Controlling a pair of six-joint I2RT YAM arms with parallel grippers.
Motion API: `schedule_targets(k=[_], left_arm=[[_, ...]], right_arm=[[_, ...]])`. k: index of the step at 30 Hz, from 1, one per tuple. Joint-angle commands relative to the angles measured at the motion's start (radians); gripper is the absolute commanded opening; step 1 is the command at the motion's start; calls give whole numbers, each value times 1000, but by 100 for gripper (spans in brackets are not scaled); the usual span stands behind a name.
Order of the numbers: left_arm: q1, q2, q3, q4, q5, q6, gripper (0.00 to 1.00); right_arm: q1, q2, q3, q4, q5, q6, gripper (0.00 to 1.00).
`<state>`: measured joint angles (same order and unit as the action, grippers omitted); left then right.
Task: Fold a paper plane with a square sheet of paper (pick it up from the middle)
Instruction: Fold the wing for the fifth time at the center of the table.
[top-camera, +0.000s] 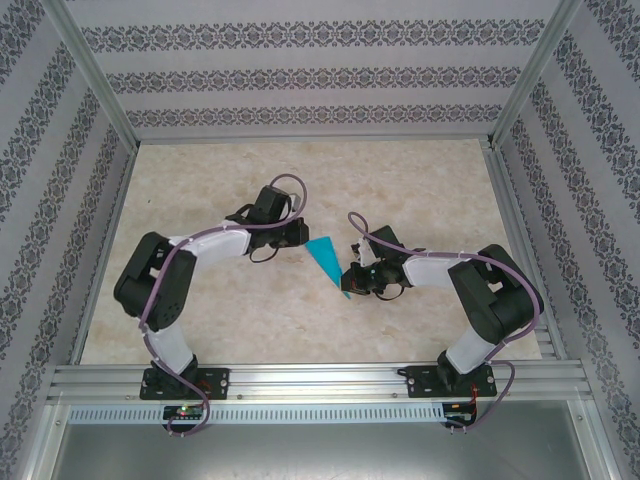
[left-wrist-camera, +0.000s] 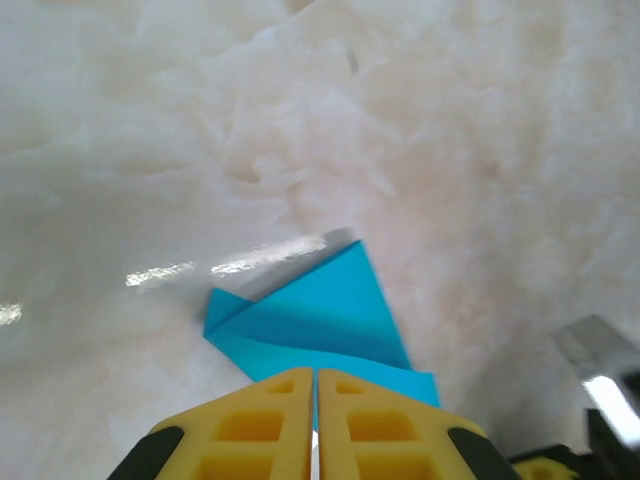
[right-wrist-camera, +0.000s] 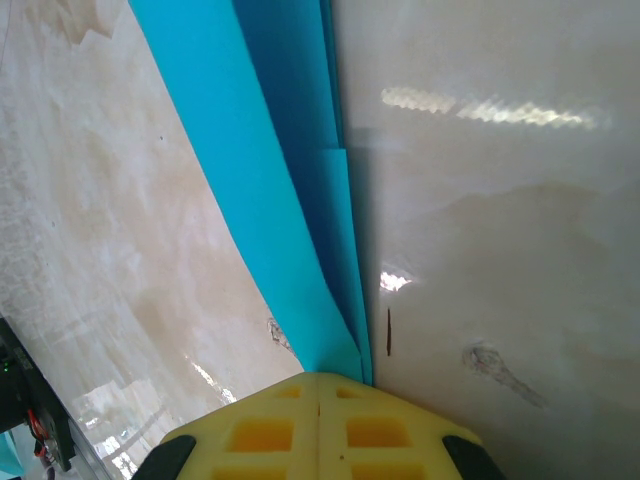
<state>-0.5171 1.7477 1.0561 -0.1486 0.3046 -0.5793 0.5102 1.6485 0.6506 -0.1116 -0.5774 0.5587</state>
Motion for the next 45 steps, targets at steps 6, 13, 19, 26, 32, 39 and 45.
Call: schedule_targets(k=[6,13,19,26,32,39,45], left_arm=[[-32,-36,-90,109,48,8,11],[-108,73,-81,218,145,-36,12],[-176,157,-58,266,155,-74,12],[-183,197,-51,212,53,-97,11],[-135,197,-46,152,-22,-106,10],[-63,224,11,81,-39,-68,10],[-26,249,62,38,-51,-39,11]], right_arm=[[20,82,-66,-184,134,4,5],[21,89,-63,-184,136,3,5],[20,88,-63,-188,138,3,5],[20,93,-62,-193,142,6,5],[22,101,-62,-202,157,20,5],[35,115,-52,-217,177,21,5],[50,127,-46,-229,207,25,4]])
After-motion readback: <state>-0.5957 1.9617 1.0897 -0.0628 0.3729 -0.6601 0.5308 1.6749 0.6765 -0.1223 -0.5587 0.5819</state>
